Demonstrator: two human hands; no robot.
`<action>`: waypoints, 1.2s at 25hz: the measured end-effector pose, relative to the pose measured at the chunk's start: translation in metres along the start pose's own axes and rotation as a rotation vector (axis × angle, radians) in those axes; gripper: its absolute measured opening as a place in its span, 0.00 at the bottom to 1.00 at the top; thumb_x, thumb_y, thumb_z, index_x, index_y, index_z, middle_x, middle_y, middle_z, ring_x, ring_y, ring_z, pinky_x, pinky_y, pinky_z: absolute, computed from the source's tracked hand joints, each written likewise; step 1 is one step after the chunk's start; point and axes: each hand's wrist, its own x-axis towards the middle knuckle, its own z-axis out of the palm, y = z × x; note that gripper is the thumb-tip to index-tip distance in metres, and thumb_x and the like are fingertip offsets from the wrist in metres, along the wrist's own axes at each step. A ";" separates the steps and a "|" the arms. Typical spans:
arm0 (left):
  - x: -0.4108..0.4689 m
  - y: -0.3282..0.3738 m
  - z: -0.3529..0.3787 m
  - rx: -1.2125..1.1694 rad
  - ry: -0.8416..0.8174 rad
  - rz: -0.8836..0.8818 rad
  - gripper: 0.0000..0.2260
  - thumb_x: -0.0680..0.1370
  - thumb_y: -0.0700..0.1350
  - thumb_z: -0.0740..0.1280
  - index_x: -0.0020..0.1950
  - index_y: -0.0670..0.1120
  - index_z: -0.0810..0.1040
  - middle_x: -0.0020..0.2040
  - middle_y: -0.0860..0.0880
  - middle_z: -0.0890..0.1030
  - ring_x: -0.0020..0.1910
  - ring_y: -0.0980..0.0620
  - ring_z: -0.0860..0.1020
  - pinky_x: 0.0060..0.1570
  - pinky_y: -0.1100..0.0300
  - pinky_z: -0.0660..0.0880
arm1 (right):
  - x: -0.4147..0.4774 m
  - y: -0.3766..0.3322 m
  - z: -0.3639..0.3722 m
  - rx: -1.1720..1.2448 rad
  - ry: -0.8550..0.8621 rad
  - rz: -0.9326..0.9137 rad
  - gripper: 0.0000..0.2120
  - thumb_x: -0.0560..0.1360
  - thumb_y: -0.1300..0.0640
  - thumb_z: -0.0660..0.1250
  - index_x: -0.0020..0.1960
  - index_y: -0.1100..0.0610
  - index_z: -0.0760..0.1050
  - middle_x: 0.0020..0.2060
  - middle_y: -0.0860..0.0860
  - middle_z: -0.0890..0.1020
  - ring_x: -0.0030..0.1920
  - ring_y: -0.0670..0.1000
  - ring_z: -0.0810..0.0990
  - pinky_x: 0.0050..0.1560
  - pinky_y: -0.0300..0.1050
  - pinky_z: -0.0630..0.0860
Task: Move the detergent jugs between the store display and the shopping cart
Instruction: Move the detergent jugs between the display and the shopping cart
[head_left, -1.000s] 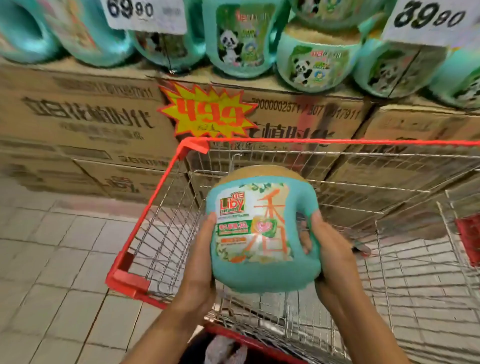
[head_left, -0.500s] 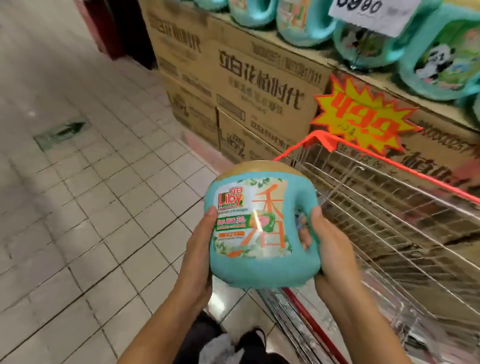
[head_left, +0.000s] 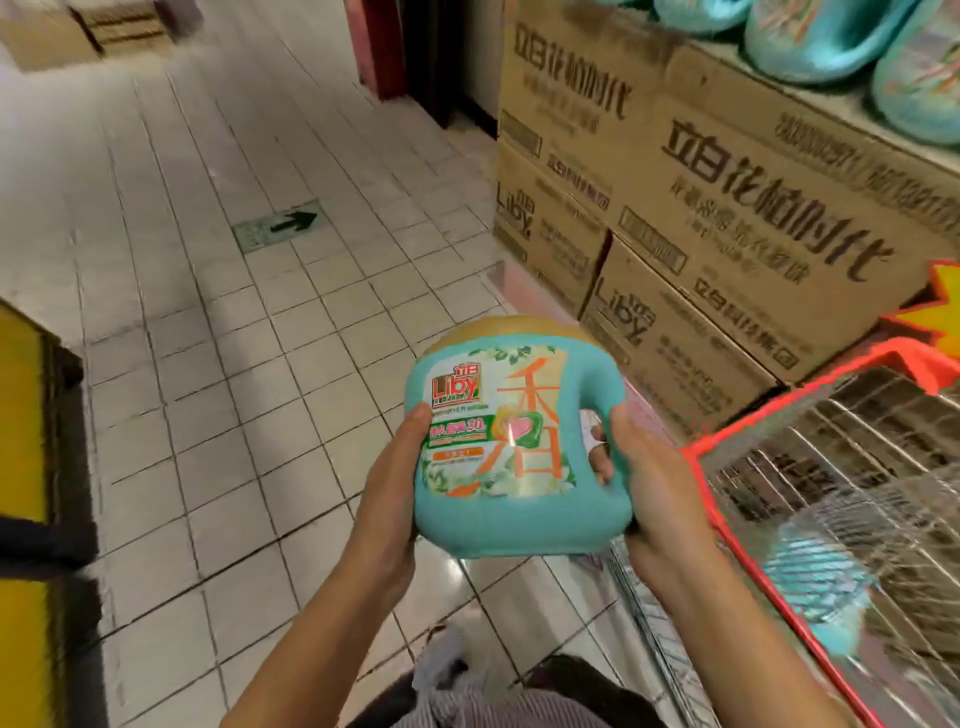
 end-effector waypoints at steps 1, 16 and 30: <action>0.009 0.008 -0.011 0.012 0.000 0.004 0.18 0.67 0.66 0.64 0.48 0.58 0.85 0.51 0.48 0.86 0.48 0.49 0.85 0.39 0.60 0.82 | 0.005 0.001 0.014 -0.015 -0.006 -0.005 0.13 0.80 0.49 0.62 0.41 0.55 0.74 0.23 0.46 0.71 0.23 0.45 0.67 0.32 0.44 0.61; 0.224 0.112 -0.050 0.110 0.021 0.010 0.16 0.66 0.67 0.61 0.44 0.63 0.84 0.48 0.50 0.86 0.46 0.51 0.85 0.41 0.56 0.78 | 0.184 -0.059 0.158 -0.066 -0.030 -0.006 0.13 0.80 0.52 0.61 0.51 0.61 0.77 0.29 0.53 0.72 0.33 0.54 0.69 0.40 0.47 0.67; 0.479 0.252 -0.050 0.148 -0.128 0.017 0.17 0.67 0.68 0.65 0.47 0.61 0.84 0.50 0.49 0.86 0.47 0.50 0.85 0.37 0.62 0.80 | 0.393 -0.157 0.293 -0.037 0.007 -0.020 0.17 0.80 0.51 0.62 0.34 0.54 0.73 0.30 0.55 0.73 0.29 0.51 0.70 0.27 0.37 0.69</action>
